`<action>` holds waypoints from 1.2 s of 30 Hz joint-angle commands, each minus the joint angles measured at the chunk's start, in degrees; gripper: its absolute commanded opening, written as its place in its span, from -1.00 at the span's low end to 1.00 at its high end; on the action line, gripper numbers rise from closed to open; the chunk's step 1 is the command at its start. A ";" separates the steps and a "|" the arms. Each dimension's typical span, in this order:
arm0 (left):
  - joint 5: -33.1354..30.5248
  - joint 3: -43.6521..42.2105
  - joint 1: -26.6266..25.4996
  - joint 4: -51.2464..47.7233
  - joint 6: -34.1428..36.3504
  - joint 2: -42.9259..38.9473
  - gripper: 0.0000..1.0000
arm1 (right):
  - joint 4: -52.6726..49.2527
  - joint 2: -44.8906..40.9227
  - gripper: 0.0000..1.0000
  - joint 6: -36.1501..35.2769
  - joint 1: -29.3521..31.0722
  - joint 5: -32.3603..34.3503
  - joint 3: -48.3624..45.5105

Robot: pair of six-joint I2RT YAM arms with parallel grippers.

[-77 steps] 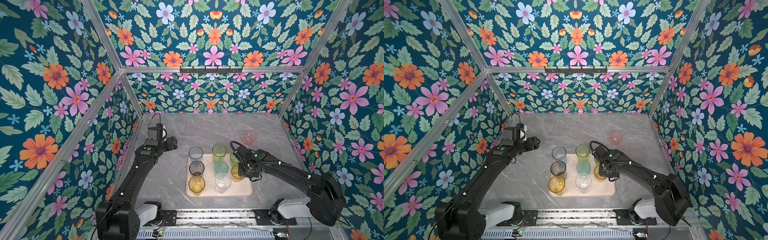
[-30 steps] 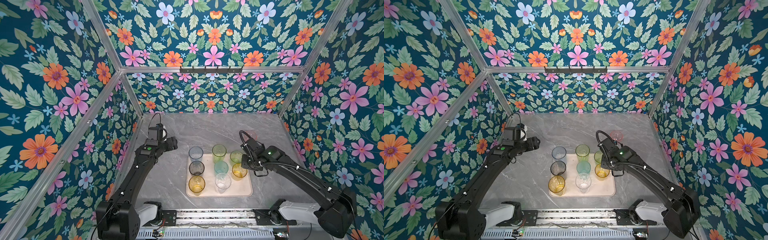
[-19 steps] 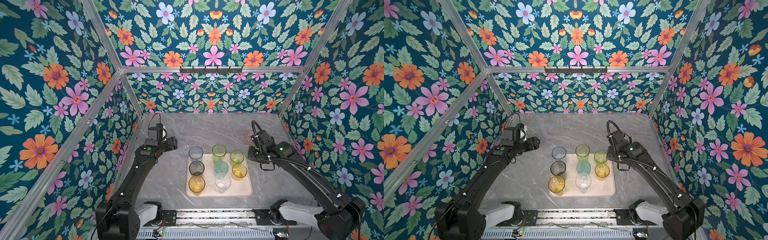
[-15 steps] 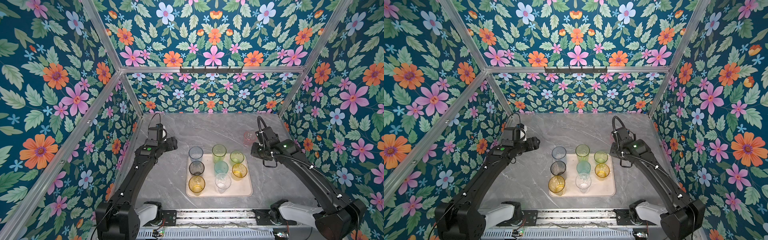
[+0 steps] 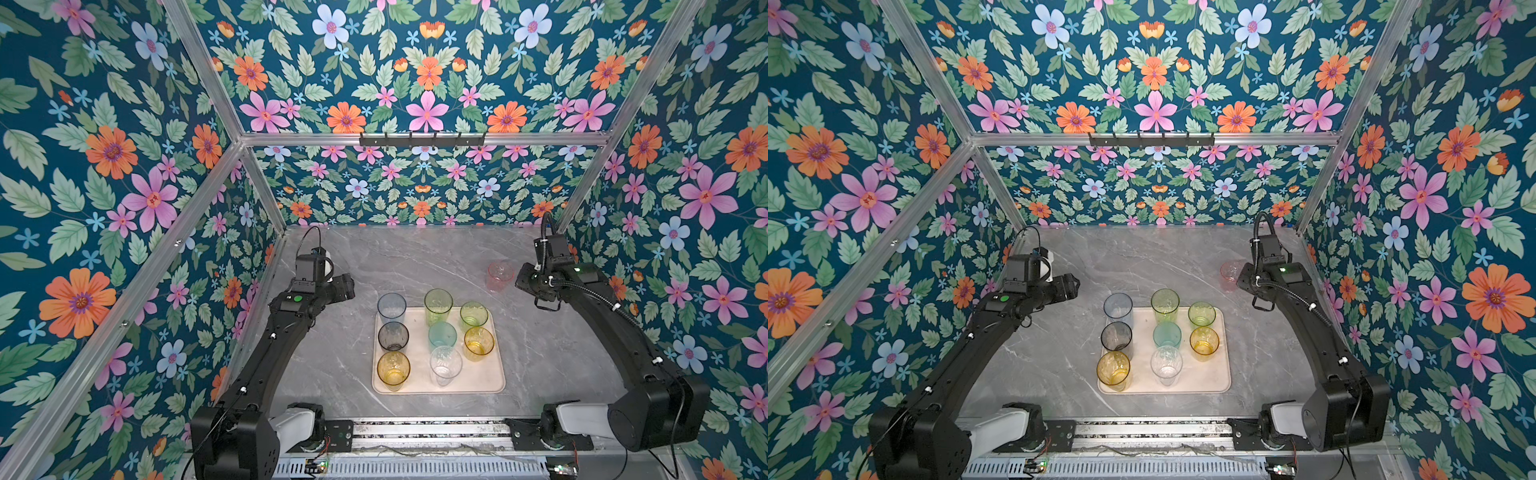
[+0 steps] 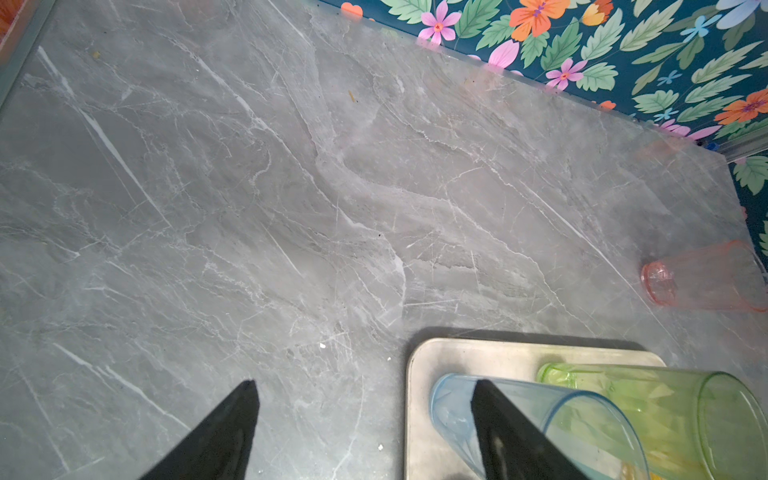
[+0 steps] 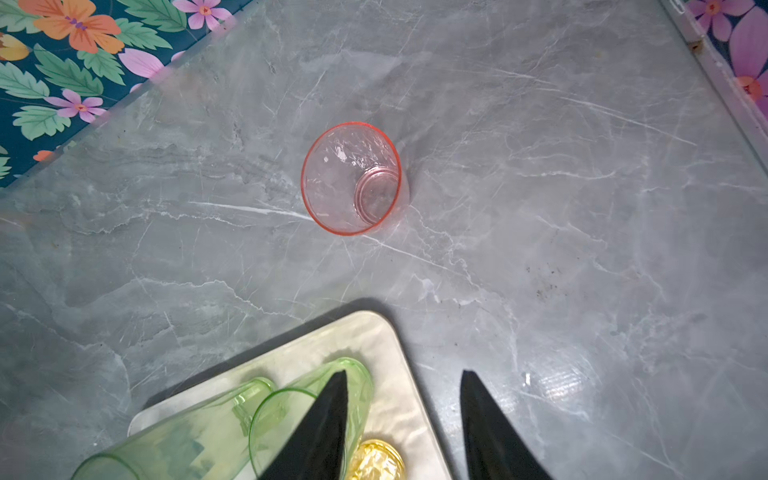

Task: Place the glasses into the tray
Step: 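Move the right gripper to the pink glass beyond the tray, then lower the right gripper over the pink glass rim and close it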

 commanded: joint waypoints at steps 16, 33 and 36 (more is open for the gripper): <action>-0.54 0.06 0.07 0.43 0.13 0.34 0.66 | 4.21 15.44 0.14 -0.50 -2.63 -0.41 7.45; -0.34 0.09 0.07 0.38 0.09 0.61 0.66 | 4.83 24.35 0.18 -0.91 -3.95 -2.34 11.20; -0.52 0.15 0.07 0.34 0.11 0.36 0.67 | 4.76 25.37 0.18 -1.08 -3.93 -2.43 11.76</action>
